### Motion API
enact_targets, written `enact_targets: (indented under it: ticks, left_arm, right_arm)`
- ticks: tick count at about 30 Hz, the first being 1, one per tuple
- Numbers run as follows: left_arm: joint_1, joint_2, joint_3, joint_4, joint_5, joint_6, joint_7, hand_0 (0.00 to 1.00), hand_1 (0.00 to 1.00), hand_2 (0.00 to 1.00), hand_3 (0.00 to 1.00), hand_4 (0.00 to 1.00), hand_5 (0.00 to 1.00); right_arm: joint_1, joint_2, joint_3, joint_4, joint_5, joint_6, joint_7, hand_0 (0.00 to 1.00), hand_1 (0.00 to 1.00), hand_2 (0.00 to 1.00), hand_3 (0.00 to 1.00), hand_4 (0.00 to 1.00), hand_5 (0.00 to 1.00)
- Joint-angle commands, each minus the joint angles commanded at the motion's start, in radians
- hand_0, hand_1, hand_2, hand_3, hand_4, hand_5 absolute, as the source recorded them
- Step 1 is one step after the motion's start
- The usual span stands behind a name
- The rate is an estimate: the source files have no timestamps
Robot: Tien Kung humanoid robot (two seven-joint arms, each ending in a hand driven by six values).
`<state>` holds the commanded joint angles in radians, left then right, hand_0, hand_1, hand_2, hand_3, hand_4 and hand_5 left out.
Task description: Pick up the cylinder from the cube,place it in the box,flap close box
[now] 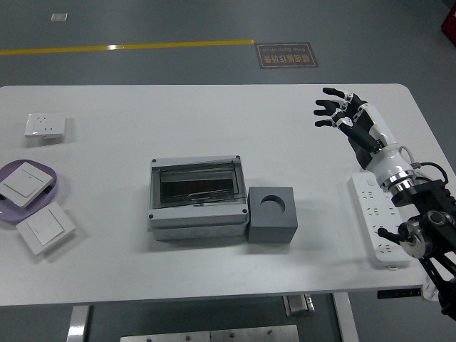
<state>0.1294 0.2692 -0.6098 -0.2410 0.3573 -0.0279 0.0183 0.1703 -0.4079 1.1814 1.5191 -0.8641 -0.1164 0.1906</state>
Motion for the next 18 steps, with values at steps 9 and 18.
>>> enact_targets:
  ticks: [9, 18]
  left_arm:
    - [0.007, -0.013, -0.023, -0.002, 0.017, 0.0, 0.003, 0.579, 0.622, 0.606, 0.623, 0.682, 0.213]
    - [0.004, -0.017, -0.012, -0.003, 0.014, 0.001, 0.002, 0.578, 0.623, 0.606, 0.624, 0.682, 0.212]
  right_arm:
    - [-0.021, 0.009, 0.032, -0.002, 0.02, -0.018, 0.02, 0.505, 0.606, 0.641, 0.692, 0.753, 0.408]
    - [-0.032, 0.008, 0.061, 0.005, 0.014, -0.01, 0.017, 0.522, 0.607, 0.64, 0.717, 0.768, 0.429]
